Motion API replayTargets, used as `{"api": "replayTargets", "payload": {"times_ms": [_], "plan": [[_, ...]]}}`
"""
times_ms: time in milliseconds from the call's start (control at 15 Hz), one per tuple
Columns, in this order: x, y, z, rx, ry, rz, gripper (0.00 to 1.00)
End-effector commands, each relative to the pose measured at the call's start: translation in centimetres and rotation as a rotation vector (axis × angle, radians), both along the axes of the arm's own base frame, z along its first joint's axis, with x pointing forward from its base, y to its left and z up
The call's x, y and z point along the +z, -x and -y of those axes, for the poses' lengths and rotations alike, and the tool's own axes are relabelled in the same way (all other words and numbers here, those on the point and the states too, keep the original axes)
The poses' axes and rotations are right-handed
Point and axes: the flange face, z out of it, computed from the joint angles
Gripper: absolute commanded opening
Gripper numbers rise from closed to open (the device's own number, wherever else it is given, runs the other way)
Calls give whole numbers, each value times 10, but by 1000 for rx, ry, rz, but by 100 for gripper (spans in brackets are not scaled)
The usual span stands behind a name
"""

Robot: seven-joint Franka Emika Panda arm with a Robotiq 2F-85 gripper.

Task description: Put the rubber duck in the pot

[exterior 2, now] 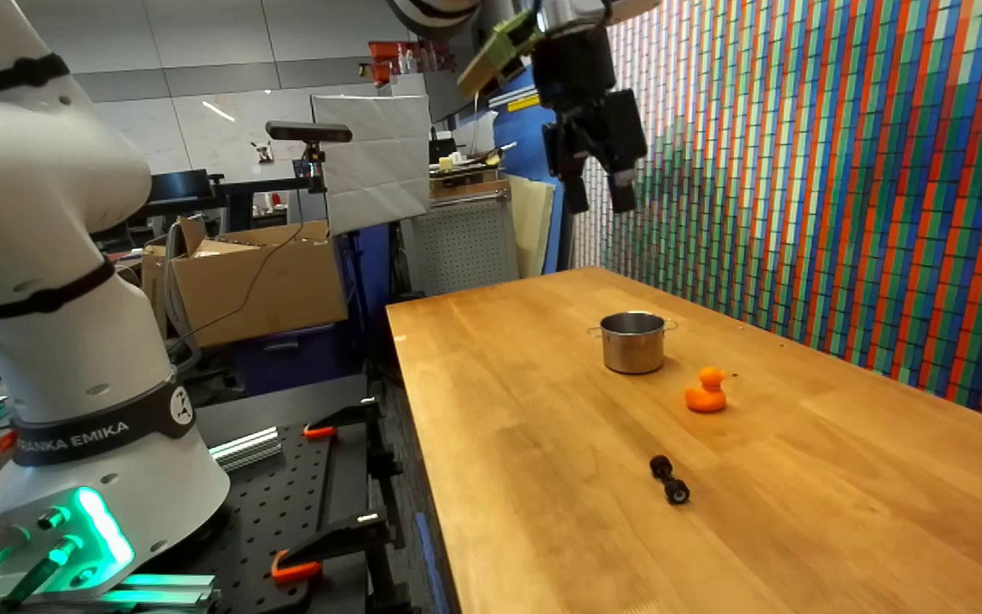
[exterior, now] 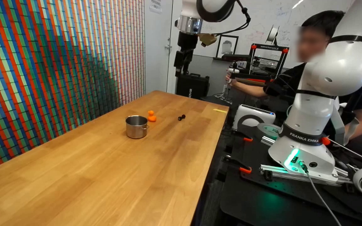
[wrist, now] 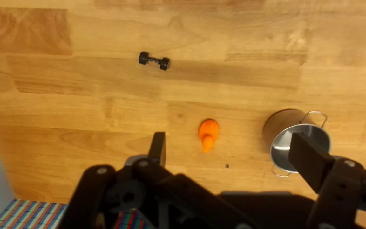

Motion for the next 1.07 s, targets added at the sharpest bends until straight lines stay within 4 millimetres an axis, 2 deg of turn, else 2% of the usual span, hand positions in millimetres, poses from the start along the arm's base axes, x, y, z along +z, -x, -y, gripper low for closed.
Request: {"api": "replayTargets", "payload": {"times_ms": [0,267,533,733,1000], "plan": [[-44,-68,22,-99,14,5,100],[-112,-122,34,-215,35,2,100],[-176,-168,20,-287,42,-11,100],[-209,-184,1,-308,34,-39,100],[-231,-188,-9,-344,17,-89,100]]}}
